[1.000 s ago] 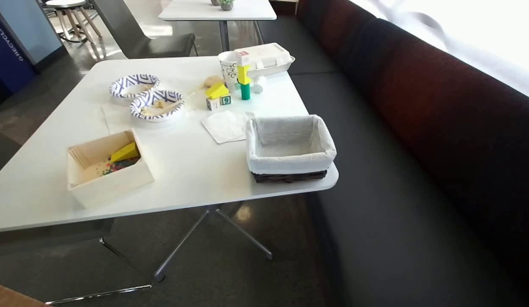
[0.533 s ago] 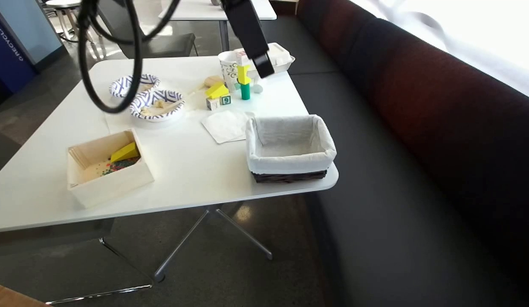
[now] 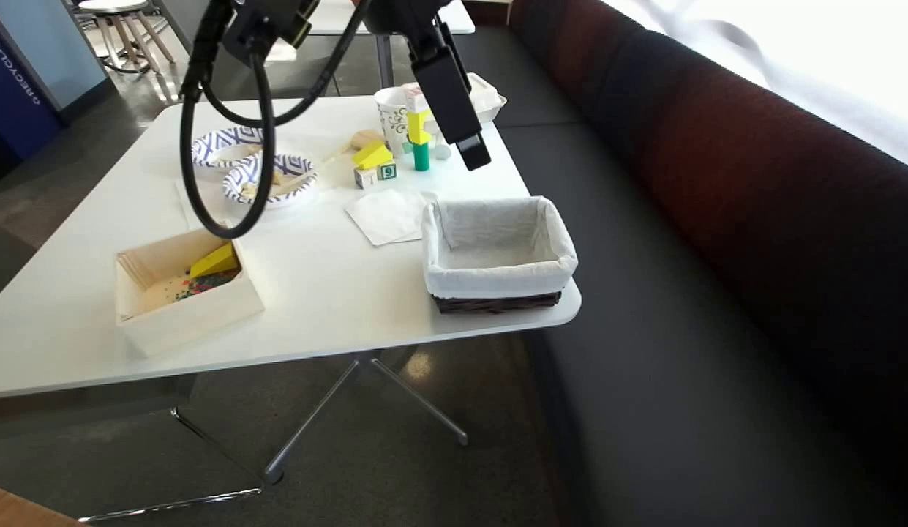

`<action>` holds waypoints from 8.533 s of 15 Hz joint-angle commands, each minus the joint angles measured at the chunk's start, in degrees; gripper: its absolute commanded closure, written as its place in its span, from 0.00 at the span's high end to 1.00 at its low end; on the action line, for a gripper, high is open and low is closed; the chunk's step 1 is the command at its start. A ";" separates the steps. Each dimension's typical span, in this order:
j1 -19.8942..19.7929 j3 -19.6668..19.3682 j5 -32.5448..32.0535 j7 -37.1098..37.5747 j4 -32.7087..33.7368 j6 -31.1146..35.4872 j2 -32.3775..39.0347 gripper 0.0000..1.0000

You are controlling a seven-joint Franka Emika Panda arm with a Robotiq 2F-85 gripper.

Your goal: Move the brown basket closer to the takeaway pack

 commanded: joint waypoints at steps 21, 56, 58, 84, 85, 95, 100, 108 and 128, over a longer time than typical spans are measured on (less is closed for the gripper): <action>-0.94 -0.50 31.35 -13.97 12.19 4.28 25.80 0.71; 0.23 7.25 30.20 -42.89 2.41 -13.34 9.64 0.04; 0.25 9.68 31.84 -48.20 0.38 -13.10 7.24 0.04; 18.93 16.68 34.13 -22.20 8.62 -12.89 5.25 0.04; 19.56 16.39 32.64 -21.19 8.77 -11.00 5.91 0.04; 28.66 12.25 22.34 -3.32 30.16 -10.66 24.03 0.04; 32.25 8.58 23.04 9.65 42.79 -11.87 34.43 0.04; 33.32 7.83 22.81 20.78 54.97 -10.56 47.16 0.04; 19.98 25.83 25.75 -25.29 29.00 -17.50 15.05 1.00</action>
